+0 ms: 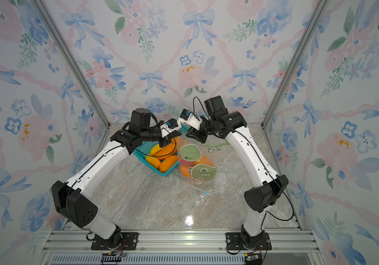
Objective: Place the mango in a zip-top bag and seal the zipper
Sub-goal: Zip the zipper on the zipper food storage bag.
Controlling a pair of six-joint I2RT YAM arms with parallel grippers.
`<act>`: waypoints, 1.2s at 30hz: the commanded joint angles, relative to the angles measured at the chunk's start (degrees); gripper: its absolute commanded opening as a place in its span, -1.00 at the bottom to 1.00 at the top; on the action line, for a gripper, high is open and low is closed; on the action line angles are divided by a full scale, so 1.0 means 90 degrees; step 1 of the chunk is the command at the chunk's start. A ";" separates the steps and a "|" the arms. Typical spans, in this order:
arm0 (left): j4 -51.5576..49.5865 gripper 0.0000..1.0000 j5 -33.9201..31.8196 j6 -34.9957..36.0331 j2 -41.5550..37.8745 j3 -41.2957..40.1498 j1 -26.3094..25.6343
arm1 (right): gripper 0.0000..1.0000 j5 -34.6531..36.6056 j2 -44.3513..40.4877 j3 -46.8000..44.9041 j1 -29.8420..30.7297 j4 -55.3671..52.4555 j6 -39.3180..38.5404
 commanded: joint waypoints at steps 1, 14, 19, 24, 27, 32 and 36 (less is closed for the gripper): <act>-0.0007 -1.00 0.0114 0.0027 -0.0161 -0.0076 -0.0030 | -0.57 -0.0065 0.0067 0.0176 0.0076 -0.0217 -0.0009; -0.0010 -1.00 -0.0739 -0.0216 -0.0043 -0.0046 -0.0010 | -0.92 -0.0078 -0.0345 -0.0178 -0.0032 -0.0173 -0.0087; -0.0004 -1.00 -0.1170 -0.0456 0.0082 0.0070 0.0058 | -0.90 -0.0042 -0.0545 -0.0333 -0.0166 -0.0263 -0.0134; 0.0008 -1.00 -0.1444 -0.0659 0.0204 0.0209 0.0157 | -0.89 0.0032 -0.0745 -0.0548 -0.0292 -0.0303 -0.0160; 0.0027 -1.00 -0.1502 -0.0727 0.0224 0.0239 0.0229 | -0.87 0.0036 -0.0904 -0.0720 -0.0405 -0.0264 -0.0153; 0.0044 -1.00 -0.1622 -0.0750 0.0192 0.0234 0.0355 | -0.85 0.0042 -0.1257 -0.1025 -0.0618 -0.0185 -0.0132; 0.0059 -1.00 -0.1719 -0.0785 0.0174 0.0255 0.0442 | -0.84 0.0032 -0.1482 -0.1304 -0.0796 -0.0128 -0.0111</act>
